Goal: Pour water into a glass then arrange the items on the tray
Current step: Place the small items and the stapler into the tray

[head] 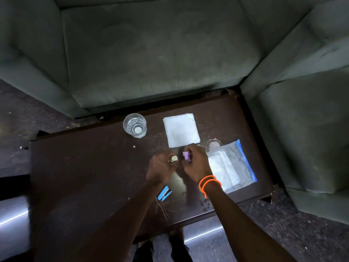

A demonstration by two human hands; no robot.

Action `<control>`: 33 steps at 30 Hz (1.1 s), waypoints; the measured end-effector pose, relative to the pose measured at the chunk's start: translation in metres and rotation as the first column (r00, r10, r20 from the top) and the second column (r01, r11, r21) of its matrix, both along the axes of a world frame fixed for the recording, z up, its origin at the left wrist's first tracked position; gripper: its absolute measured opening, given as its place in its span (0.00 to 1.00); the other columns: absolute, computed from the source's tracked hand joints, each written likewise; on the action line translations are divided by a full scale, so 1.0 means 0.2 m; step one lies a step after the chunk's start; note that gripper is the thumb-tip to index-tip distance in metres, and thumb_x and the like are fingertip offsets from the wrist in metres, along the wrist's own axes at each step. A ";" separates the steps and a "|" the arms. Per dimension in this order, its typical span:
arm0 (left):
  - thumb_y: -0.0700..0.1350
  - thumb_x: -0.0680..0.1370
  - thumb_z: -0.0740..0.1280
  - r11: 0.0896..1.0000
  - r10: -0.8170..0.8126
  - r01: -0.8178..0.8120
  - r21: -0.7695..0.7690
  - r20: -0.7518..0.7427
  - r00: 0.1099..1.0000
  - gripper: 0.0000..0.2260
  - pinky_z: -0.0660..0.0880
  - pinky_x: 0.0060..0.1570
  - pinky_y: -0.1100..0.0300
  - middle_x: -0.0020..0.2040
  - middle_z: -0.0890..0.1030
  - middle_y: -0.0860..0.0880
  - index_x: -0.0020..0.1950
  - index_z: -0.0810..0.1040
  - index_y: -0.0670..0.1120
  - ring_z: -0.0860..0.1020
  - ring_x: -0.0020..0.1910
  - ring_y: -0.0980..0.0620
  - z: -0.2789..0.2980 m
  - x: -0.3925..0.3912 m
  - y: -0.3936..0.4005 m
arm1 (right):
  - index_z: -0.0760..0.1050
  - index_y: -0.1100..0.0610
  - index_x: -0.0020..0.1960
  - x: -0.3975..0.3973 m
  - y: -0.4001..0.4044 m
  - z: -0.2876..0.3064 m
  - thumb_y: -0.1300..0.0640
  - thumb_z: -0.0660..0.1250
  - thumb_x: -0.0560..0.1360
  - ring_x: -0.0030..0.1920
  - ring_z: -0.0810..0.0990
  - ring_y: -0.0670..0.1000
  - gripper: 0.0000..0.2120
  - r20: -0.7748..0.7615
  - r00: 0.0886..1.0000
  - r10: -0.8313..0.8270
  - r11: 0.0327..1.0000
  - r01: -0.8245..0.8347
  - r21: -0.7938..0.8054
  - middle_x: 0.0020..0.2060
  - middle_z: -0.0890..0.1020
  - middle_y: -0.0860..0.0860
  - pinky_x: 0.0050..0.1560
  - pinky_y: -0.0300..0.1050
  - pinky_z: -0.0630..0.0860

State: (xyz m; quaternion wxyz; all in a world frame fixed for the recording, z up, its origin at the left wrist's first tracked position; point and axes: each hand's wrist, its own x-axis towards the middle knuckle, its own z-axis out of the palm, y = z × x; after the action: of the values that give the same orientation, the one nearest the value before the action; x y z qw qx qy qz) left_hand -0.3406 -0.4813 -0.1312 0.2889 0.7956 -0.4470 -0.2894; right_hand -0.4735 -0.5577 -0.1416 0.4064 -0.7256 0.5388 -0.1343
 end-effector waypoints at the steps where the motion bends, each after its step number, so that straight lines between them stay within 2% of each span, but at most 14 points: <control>1: 0.45 0.75 0.73 1.000 0.022 -0.022 -0.005 -0.020 1.000 0.07 0.81 0.52 0.48 0.49 0.87 0.45 0.51 0.86 0.46 0.85 0.49 0.43 0.03 0.04 0.02 | 0.74 0.53 0.41 0.05 0.00 0.02 0.64 0.69 0.68 0.37 0.78 0.54 0.08 0.044 0.998 -0.045 0.997 0.042 0.066 0.38 0.79 0.54 0.39 0.44 0.77; 3: 0.45 0.74 0.73 0.997 0.080 -0.080 -0.007 -0.059 0.995 0.07 0.81 0.51 0.47 0.48 0.87 0.46 0.51 0.86 0.47 0.85 0.49 0.43 0.08 0.14 0.08 | 0.78 0.56 0.42 0.17 0.02 0.04 0.66 0.71 0.70 0.39 0.81 0.58 0.06 0.064 0.994 -0.084 0.985 0.073 0.159 0.37 0.83 0.57 0.42 0.48 0.80; 5: 0.44 0.74 0.73 0.991 0.136 -0.135 0.013 -0.046 0.990 0.04 0.81 0.49 0.48 0.46 0.86 0.46 0.48 0.85 0.46 0.85 0.48 0.43 0.14 0.26 0.15 | 0.82 0.57 0.43 0.29 0.06 0.07 0.66 0.70 0.73 0.41 0.82 0.59 0.05 0.043 0.998 -0.045 0.988 0.038 0.150 0.39 0.85 0.58 0.46 0.49 0.80; 9: 0.48 0.74 0.73 0.964 0.263 -0.264 0.034 0.012 0.965 0.07 0.80 0.50 0.52 0.49 0.85 0.50 0.52 0.85 0.50 0.84 0.50 0.48 0.23 0.52 0.36 | 0.84 0.66 0.41 0.59 0.20 0.19 0.71 0.70 0.71 0.40 0.83 0.61 0.04 0.069 0.983 0.172 0.984 -0.174 0.029 0.38 0.84 0.64 0.46 0.55 0.80; 11: 0.48 0.74 0.73 0.941 0.335 -0.336 0.036 0.040 0.941 0.07 0.79 0.49 0.52 0.49 0.84 0.51 0.52 0.84 0.51 0.84 0.50 0.48 0.27 0.65 0.50 | 0.85 0.66 0.45 0.76 0.31 0.25 0.72 0.70 0.70 0.42 0.83 0.60 0.07 0.070 0.953 0.293 0.956 -0.294 -0.001 0.41 0.86 0.63 0.49 0.52 0.79; 14: 0.46 0.73 0.73 0.894 0.439 -0.443 0.063 0.072 0.896 0.04 0.78 0.45 0.51 0.44 0.83 0.47 0.46 0.84 0.49 0.82 0.46 0.44 0.33 0.83 0.72 | 0.82 0.65 0.47 1.02 0.50 0.34 0.72 0.69 0.68 0.48 0.80 0.61 0.09 -0.008 0.884 0.468 0.882 -0.467 -0.064 0.44 0.84 0.64 0.48 0.43 0.69; 15: 0.45 0.72 0.73 0.880 0.464 -0.469 0.072 0.077 0.882 0.03 0.77 0.42 0.51 0.41 0.81 0.46 0.42 0.82 0.48 0.82 0.44 0.42 0.34 0.89 0.81 | 0.80 0.66 0.44 1.11 0.57 0.37 0.73 0.68 0.67 0.47 0.79 0.63 0.07 -0.028 0.866 0.500 0.862 -0.500 -0.082 0.42 0.81 0.64 0.44 0.41 0.64; 17: 0.47 0.69 0.71 0.849 0.519 -0.523 0.069 0.069 0.852 0.11 0.70 0.35 0.55 0.34 0.75 0.45 0.32 0.71 0.48 0.78 0.39 0.40 0.36 1.00 0.98 | 0.77 0.67 0.38 1.29 0.71 0.41 0.74 0.65 0.65 0.40 0.77 0.63 0.06 -0.028 0.838 0.545 0.830 -0.544 -0.121 0.39 0.77 0.63 0.39 0.41 0.60; 18: 0.48 0.68 0.70 0.834 0.545 -0.548 0.062 0.063 0.836 0.12 0.67 0.34 0.55 0.33 0.72 0.46 0.31 0.68 0.49 0.77 0.37 0.40 0.37 1.05 1.08 | 0.77 0.67 0.37 1.37 0.79 0.43 0.75 0.64 0.65 0.39 0.76 0.62 0.06 -0.028 0.821 0.570 0.814 -0.568 -0.121 0.40 0.76 0.63 0.38 0.42 0.60; 22: 0.49 0.68 0.71 0.752 0.656 -0.659 0.031 0.059 0.752 0.07 0.73 0.35 0.55 0.34 0.75 0.51 0.34 0.76 0.49 0.78 0.35 0.47 0.39 1.21 1.46 | 0.80 0.67 0.41 1.66 1.13 0.48 0.74 0.65 0.66 0.40 0.76 0.61 0.08 -0.023 0.702 0.711 0.698 -0.710 -0.099 0.43 0.76 0.61 0.40 0.41 0.65; 26: 0.49 0.67 0.69 0.673 0.739 -0.738 -0.039 0.079 0.669 0.13 0.68 0.32 0.53 0.28 0.69 0.51 0.28 0.66 0.51 0.72 0.29 0.49 0.47 1.35 1.83 | 0.80 0.65 0.40 1.87 1.47 0.54 0.72 0.67 0.65 0.40 0.76 0.60 0.07 0.002 0.583 0.812 0.579 -0.806 -0.124 0.40 0.76 0.59 0.41 0.39 0.64; 28: 0.51 0.67 0.68 0.620 0.782 -0.784 -0.035 0.114 0.613 0.14 0.66 0.30 0.52 0.26 0.67 0.48 0.29 0.65 0.48 0.68 0.27 0.51 0.51 1.40 2.01 | 0.80 0.64 0.40 1.96 1.64 0.58 0.70 0.68 0.65 0.40 0.77 0.60 0.06 0.019 0.532 0.847 0.529 -0.836 -0.146 0.39 0.77 0.59 0.40 0.44 0.68; 31: 0.57 0.67 0.66 0.496 0.853 -0.868 -0.011 0.193 0.485 0.14 0.65 0.31 0.54 0.27 0.71 0.47 0.29 0.69 0.50 0.71 0.29 0.50 0.57 1.44 2.27 | 0.79 0.61 0.44 2.06 1.89 0.62 0.65 0.69 0.66 0.40 0.77 0.59 0.06 0.045 0.436 0.899 0.436 -0.884 -0.168 0.38 0.78 0.57 0.42 0.51 0.75; 33: 0.60 0.66 0.65 0.444 0.870 -0.896 0.001 0.238 0.431 0.15 0.70 0.33 0.54 0.30 0.78 0.47 0.34 0.79 0.48 0.77 0.33 0.46 0.59 1.45 2.43 | 0.79 0.60 0.46 2.11 2.04 0.64 0.64 0.70 0.68 0.42 0.79 0.59 0.07 0.073 0.369 0.927 0.376 -0.911 -0.172 0.40 0.81 0.57 0.44 0.53 0.77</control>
State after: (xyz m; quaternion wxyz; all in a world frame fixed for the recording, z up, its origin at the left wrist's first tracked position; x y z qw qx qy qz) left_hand -0.0514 0.0051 -0.0123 0.2990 0.9530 0.0283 -0.0403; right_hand -0.0507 -0.1494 -0.0145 0.4157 -0.9090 0.0025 0.0306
